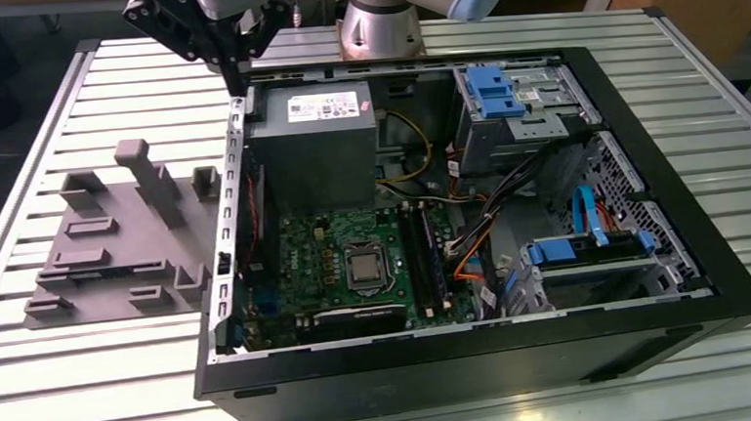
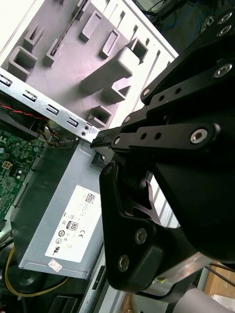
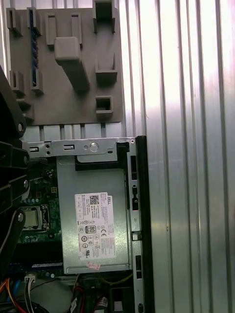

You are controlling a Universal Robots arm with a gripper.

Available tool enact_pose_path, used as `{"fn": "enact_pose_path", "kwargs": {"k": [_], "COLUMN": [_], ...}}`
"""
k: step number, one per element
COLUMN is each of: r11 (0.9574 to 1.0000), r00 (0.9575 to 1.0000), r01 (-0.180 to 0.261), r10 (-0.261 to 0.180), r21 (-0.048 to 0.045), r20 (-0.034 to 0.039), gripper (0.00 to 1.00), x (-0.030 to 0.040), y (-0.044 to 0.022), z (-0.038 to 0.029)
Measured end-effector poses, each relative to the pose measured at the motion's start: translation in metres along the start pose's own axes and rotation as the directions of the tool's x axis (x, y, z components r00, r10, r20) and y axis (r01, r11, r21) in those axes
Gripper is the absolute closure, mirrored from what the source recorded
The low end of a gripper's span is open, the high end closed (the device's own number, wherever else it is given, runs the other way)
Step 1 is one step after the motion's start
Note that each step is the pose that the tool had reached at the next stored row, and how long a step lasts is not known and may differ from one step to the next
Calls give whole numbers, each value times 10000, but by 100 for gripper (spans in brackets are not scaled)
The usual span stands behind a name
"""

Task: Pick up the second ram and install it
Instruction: 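Reach for the second ram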

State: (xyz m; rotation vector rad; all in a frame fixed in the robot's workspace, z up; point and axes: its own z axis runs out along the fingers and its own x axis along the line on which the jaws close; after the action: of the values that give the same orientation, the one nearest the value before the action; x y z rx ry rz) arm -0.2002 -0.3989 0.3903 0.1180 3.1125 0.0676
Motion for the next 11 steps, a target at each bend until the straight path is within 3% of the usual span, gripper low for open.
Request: {"fn": "enact_pose_path", "kwargs": {"k": [11], "r11": [10000], "r00": [10000], "r01": [-1], "r10": [1], "r21": [0], "r20": [1], "gripper": [89], "x": [56], "y": [-4], "z": [1]}}
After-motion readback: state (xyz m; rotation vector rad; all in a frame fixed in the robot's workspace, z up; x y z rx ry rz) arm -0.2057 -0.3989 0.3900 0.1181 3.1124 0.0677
